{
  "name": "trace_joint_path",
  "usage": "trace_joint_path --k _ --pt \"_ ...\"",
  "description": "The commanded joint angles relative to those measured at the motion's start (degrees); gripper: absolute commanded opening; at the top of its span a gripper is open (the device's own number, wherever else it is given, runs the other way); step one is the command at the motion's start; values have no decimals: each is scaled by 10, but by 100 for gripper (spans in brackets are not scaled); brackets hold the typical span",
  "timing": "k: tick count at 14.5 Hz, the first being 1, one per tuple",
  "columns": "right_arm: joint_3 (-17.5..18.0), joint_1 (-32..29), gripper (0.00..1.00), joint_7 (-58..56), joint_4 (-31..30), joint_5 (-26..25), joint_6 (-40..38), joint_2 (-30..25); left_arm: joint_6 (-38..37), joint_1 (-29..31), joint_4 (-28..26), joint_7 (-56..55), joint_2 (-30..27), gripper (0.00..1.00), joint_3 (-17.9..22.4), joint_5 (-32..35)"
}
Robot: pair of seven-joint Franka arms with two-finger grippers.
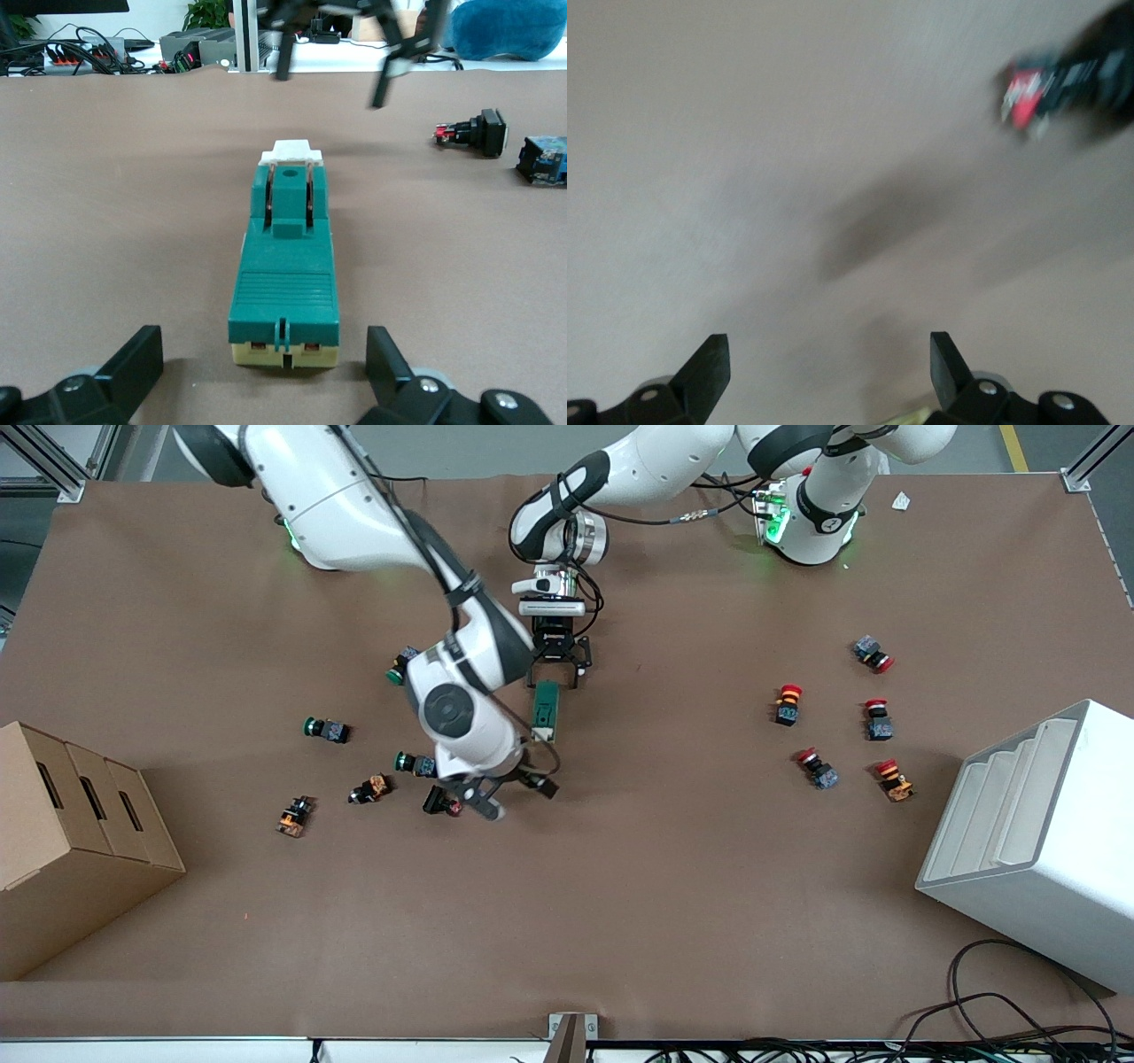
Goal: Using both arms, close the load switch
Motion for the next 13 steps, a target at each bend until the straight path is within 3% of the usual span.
trace_joint_path --k 1,3,6,11,13 --pt "9 -58 100 -100 -6 -10 -80 -49 32 11 22 53 16 100 0 -57" --pt "9 -105 100 -199 -6 -13 -146 -87 33 12 28 61 16 100 -1 -62" --pt "8 -157 100 -310 -6 -106 -232 -134 33 13 30 68 13 100 -2 -65" --pt "8 -228 100 -433 -6 -118 -309 -196 34 13 87 170 3 100 -14 -165" --pt "8 -251 100 -488 -6 -147 -330 -220 34 13 94 191 -6 100 -17 -182"
